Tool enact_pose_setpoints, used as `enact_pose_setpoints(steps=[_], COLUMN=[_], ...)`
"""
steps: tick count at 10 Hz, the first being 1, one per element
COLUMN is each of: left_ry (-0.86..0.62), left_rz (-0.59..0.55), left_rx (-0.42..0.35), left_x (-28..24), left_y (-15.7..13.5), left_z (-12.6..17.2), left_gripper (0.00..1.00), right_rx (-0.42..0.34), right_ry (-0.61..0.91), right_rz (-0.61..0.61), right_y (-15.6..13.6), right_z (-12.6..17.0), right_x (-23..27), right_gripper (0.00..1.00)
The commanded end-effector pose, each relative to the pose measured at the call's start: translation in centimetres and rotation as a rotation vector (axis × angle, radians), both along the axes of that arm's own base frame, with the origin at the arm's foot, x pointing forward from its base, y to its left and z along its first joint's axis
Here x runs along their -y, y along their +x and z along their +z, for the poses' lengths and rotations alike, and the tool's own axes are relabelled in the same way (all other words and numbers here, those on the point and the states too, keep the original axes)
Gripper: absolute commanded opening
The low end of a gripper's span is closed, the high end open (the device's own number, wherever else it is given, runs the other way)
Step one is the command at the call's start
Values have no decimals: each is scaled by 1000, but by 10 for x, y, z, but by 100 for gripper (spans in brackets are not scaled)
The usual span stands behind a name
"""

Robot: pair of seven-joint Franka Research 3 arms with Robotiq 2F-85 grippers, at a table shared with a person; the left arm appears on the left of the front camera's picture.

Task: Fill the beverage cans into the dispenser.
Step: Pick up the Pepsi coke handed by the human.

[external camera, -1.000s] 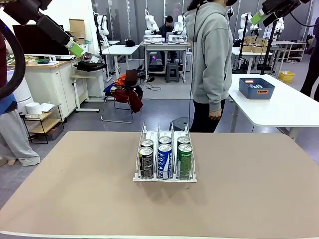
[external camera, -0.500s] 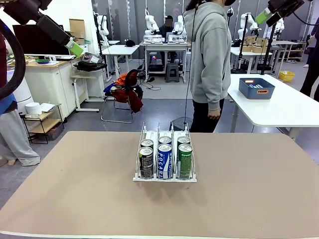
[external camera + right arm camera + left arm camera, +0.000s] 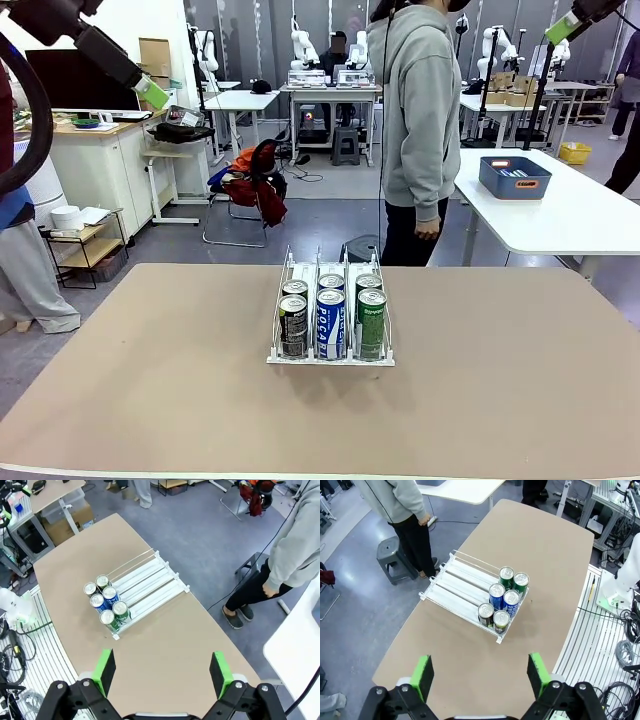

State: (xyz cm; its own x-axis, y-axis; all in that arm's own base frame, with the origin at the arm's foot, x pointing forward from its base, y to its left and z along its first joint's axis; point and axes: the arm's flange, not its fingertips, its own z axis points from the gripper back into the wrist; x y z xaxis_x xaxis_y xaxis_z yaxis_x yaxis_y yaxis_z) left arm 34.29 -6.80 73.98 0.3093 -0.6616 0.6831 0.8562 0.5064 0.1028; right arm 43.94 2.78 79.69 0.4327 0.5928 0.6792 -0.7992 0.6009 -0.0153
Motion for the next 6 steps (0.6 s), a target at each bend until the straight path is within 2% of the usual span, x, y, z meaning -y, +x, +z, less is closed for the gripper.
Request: enact_pose_setpoints(steps=[1,2,6], left_ry=[-24,-34,-51], left_rz=[-9,-32,-48], left_rx=[-11,-23,-25], left_x=[3,4,6], left_y=[2,1,-5], left_z=[15,20,32], left_gripper=[100,100,100], right_rx=[31,0,0], right_ry=[-32,0,0], right_rz=[5,0,0], right_y=[1,0,0], right_z=[-15,0,0], right_x=[-1,0,0], right_gripper=[100,100,100])
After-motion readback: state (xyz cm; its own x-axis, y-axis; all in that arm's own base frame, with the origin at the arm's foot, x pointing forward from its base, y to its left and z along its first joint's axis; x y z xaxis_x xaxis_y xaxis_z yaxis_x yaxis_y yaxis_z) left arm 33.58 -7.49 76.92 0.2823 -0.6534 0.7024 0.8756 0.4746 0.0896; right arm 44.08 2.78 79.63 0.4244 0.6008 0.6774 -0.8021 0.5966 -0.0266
